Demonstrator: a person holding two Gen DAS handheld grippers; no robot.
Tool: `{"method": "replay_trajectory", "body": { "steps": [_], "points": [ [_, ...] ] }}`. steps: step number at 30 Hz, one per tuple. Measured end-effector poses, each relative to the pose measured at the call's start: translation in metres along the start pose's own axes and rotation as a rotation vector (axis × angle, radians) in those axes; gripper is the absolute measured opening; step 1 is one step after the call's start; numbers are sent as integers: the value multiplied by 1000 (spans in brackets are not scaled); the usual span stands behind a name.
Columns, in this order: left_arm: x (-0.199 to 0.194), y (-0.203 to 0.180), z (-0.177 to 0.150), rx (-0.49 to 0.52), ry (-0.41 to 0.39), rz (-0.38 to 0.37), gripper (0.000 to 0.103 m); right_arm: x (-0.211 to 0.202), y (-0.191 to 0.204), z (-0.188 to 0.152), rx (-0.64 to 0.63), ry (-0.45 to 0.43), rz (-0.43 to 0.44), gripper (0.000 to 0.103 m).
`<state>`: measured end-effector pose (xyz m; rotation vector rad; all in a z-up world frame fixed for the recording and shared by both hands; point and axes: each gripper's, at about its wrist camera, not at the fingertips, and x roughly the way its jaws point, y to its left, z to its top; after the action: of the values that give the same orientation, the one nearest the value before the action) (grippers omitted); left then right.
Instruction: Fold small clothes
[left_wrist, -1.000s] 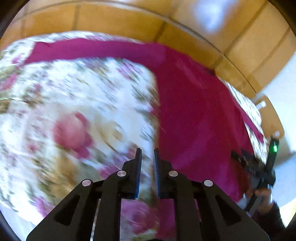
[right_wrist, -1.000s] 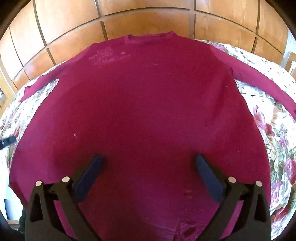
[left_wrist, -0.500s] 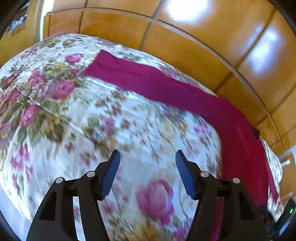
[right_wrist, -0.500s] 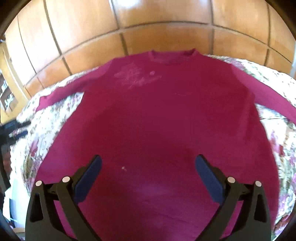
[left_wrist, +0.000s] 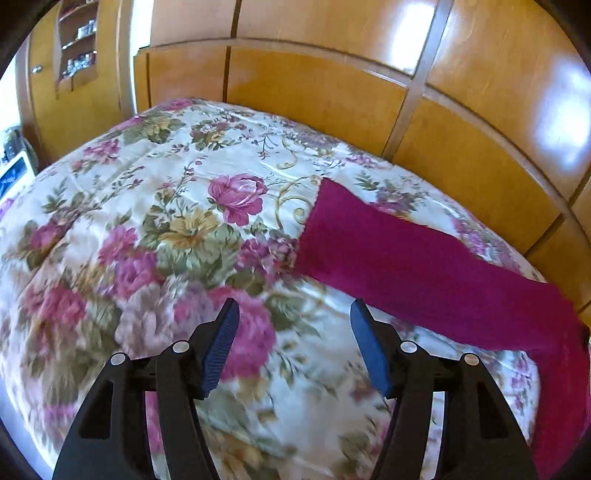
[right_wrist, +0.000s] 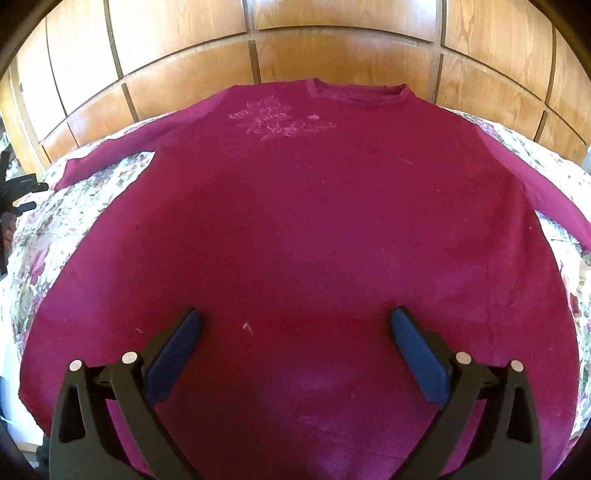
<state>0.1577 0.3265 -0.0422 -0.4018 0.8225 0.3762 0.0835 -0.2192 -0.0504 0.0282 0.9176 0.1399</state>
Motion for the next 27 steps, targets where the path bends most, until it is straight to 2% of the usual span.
{"method": "replay_trajectory", "body": {
  "steps": [5,6,7,9,11,15,17,19,21,23,24,27],
  "points": [
    [34,3,16,-42,41,-81,62,3,2,2,2,10,-19,101],
    [41,-1,17,-36,55,-98,46,4,3,3,2,12,-24,101],
    [47,-5,19,-25,67,-121,17,4,3,3,3,14,-27,101],
    [53,-19,23,21,80,-135,7,5,4,4,4,15,-34,101],
    [49,-28,36,12,66,-142,6,6,4,4,4,17,-37,101],
    [19,-23,91,-159,-64,-224,6,6,4,4,4,21,-39,101],
    [20,-29,104,-155,-69,-167,6,6,4,4,4,16,-40,101],
    [34,-43,91,-80,-15,-50,5,6,3,3,5,7,-40,101],
    [39,-46,69,-38,13,16,5,6,2,1,5,2,-37,101],
    [31,-35,42,-62,31,22,5,6,1,1,5,-5,-34,101],
    [26,-21,27,-110,37,21,5,6,0,0,4,-9,-31,101],
    [23,-2,4,-184,75,-3,5,6,0,0,2,-13,-24,101]
  ]
}}
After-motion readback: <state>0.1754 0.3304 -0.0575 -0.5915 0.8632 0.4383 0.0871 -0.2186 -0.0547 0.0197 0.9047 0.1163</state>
